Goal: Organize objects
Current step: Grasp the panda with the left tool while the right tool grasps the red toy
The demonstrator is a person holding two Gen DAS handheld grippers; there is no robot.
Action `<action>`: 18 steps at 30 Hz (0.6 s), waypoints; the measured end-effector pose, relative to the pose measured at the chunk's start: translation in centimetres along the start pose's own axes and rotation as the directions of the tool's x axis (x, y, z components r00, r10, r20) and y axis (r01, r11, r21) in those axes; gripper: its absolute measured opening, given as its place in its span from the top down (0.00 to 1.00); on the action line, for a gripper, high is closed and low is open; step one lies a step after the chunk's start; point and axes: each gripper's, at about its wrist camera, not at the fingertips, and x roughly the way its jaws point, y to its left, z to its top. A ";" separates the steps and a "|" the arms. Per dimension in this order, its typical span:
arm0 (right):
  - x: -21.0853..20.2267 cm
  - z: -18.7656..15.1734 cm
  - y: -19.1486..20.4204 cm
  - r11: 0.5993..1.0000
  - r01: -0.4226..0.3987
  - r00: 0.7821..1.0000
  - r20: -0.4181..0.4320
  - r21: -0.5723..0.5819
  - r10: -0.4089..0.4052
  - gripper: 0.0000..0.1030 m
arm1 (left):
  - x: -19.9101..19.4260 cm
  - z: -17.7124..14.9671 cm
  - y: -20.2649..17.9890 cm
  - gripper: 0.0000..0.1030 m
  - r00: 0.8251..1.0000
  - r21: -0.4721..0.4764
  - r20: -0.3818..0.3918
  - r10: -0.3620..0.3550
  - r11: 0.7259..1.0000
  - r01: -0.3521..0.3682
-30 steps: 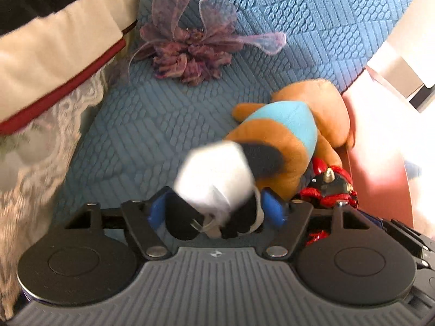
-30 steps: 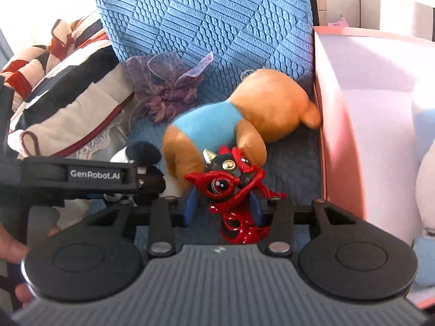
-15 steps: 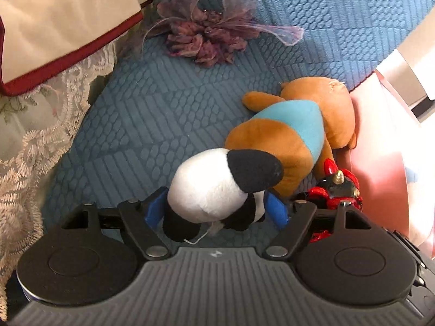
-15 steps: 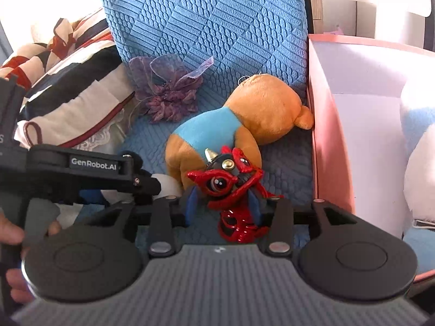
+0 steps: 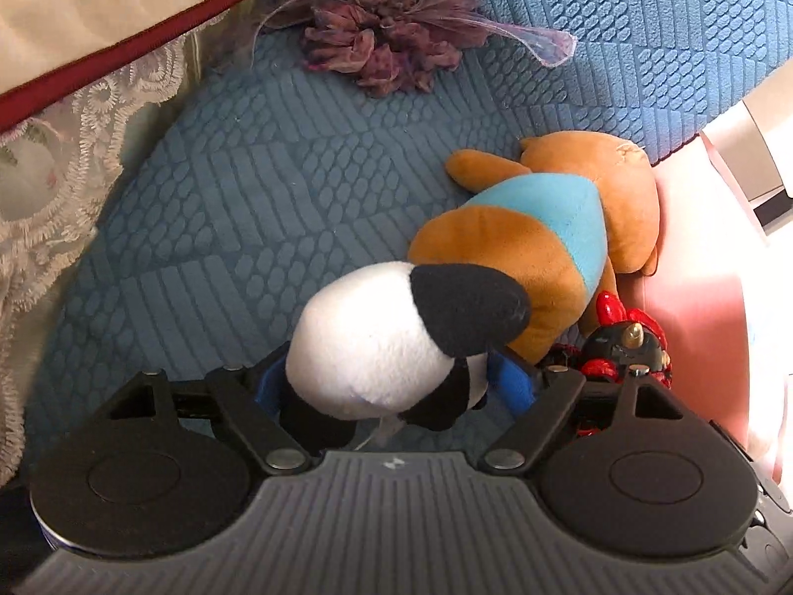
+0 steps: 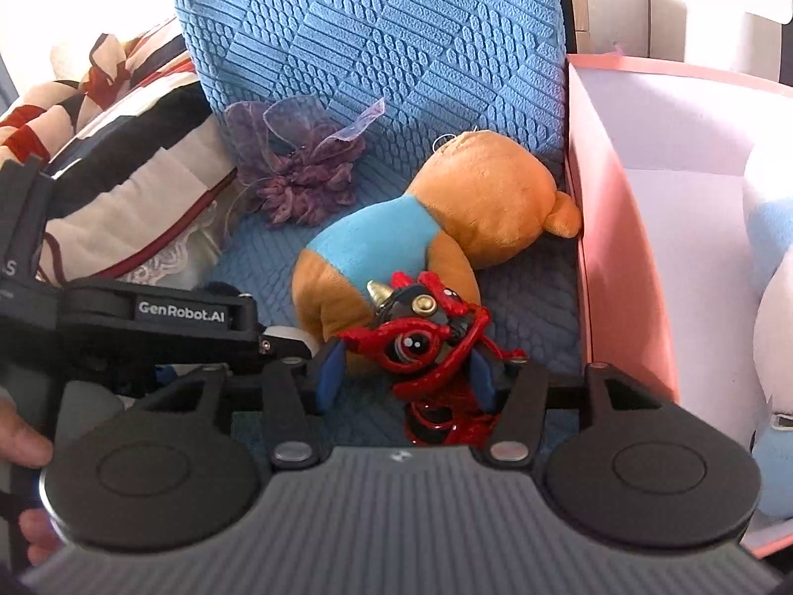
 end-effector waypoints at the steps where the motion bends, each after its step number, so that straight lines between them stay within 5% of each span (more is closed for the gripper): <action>1: 0.0 0.0 0.0 1.000 0.000 1.000 0.002 0.000 0.000 0.46 | 0.0 0.0 -0.1 0.18 1.000 0.001 0.000 0.000 1.000 0.000; 12: -0.5 0.2 -0.1 1.000 0.009 1.000 -0.003 0.008 -0.009 0.53 | -2.1 -0.4 -0.5 0.20 0.997 0.000 0.079 -0.023 1.000 0.023; 18: -1.2 0.2 0.0 1.000 0.010 1.000 -0.013 0.012 -0.010 0.55 | -3.0 -0.7 -0.3 0.37 0.996 -0.009 0.084 -0.029 1.000 0.030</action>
